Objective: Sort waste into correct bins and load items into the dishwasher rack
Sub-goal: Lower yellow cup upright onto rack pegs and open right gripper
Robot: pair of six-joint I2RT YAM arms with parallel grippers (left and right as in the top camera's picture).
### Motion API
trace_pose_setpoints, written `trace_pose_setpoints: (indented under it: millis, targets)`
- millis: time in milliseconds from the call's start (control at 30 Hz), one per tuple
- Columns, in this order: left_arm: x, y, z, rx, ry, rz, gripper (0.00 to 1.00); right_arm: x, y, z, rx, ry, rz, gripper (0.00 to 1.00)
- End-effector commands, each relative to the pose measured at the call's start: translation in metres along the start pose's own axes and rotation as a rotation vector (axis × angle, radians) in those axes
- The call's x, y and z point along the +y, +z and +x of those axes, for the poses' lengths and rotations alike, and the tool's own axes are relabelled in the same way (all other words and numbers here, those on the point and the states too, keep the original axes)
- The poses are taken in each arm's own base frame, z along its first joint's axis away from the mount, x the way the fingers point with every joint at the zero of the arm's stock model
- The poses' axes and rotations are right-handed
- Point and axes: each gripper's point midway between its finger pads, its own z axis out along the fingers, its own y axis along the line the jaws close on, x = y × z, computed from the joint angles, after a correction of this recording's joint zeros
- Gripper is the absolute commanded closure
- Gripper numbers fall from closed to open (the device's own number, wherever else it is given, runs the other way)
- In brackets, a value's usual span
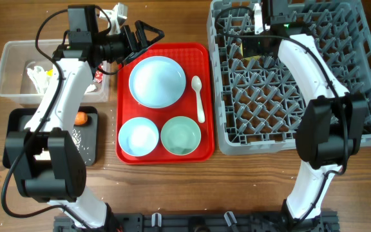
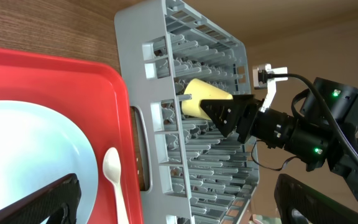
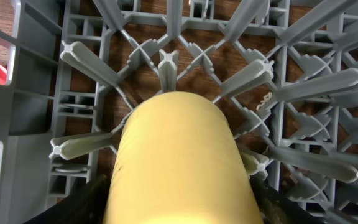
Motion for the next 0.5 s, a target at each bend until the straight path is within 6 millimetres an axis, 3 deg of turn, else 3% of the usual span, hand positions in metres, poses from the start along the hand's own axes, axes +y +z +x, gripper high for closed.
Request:
trace_pose_setpoints:
  millis: [0, 167, 300, 467]
  targets:
    - [0.001, -0.002, -0.004, -0.011, 0.012, -0.005, 0.00, 0.000, 0.010, 0.005, 0.013, -0.013, 0.008, 0.50]
    - [0.001, -0.002, -0.004, -0.011, 0.012, -0.005, 0.00, -0.001, 0.008, 0.004, 0.008, -0.013, 0.008, 0.20]
    - [0.001, -0.002, -0.004, -0.011, 0.012, -0.005, 0.00, -0.001, 0.002, -0.008, -0.020, -0.010, 0.009, 0.04]
    - [0.001, -0.002, -0.004, -0.011, 0.012, -0.005, 0.00, -0.003, -0.014, -0.027, -0.058, 0.012, 0.011, 0.03]
